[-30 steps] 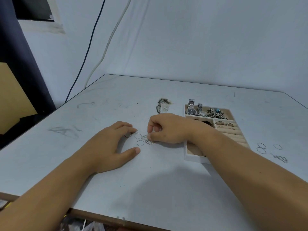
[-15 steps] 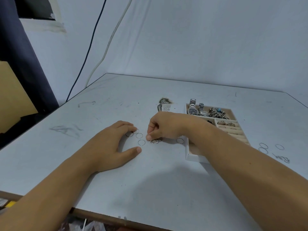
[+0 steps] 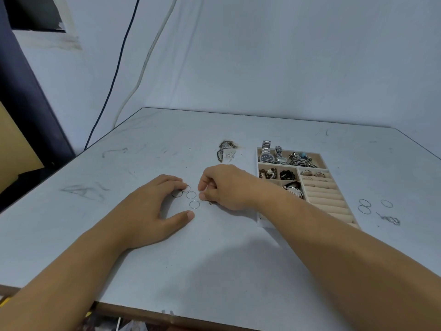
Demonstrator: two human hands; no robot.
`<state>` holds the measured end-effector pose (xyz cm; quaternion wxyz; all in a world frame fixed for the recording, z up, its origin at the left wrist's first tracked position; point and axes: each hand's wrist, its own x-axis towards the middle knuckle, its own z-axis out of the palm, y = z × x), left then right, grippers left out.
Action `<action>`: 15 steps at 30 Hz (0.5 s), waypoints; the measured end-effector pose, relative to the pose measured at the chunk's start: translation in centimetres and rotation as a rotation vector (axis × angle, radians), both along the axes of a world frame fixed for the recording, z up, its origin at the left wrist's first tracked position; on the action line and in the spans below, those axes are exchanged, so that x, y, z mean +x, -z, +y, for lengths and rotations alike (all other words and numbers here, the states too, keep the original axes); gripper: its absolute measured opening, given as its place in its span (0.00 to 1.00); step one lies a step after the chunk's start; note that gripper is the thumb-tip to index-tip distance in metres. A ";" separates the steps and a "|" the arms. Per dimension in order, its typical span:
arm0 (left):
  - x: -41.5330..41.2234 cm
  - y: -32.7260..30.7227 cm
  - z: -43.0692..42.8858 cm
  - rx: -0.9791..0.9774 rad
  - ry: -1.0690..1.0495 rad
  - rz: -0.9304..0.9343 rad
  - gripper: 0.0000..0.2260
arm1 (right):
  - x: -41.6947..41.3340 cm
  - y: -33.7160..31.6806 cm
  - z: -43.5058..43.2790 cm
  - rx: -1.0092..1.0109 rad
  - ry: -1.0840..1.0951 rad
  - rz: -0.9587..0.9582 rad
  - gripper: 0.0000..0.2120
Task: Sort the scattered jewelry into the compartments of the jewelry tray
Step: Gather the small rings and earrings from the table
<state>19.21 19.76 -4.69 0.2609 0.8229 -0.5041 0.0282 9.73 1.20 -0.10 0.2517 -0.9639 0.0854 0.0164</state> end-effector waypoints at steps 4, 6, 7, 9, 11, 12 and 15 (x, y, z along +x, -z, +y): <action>0.0 0.0 0.0 -0.006 -0.001 0.000 0.29 | -0.3 -0.4 -0.2 -0.024 -0.006 -0.016 0.05; -0.1 0.0 0.0 -0.006 0.001 -0.001 0.29 | -0.4 -0.4 -0.4 -0.031 0.005 -0.042 0.05; -0.1 0.0 0.0 -0.004 0.003 -0.001 0.29 | -0.5 -0.5 -0.5 -0.022 0.009 -0.061 0.05; -0.1 -0.1 0.0 0.001 0.005 -0.005 0.29 | -0.8 -0.6 -0.8 0.020 0.019 -0.106 0.05; -0.2 -0.1 0.0 0.006 0.005 -0.004 0.29 | -1.1 -0.9 -1.1 0.054 0.032 -0.139 0.04; -0.3 -0.1 0.0 0.009 0.004 -0.003 0.29 | -1.2 -1.0 -1.2 0.061 0.034 -0.142 0.04; -0.4 -0.2 0.0 0.015 -0.002 -0.003 0.30 | -1.5 -1.4 -1.4 0.057 0.027 -0.116 0.07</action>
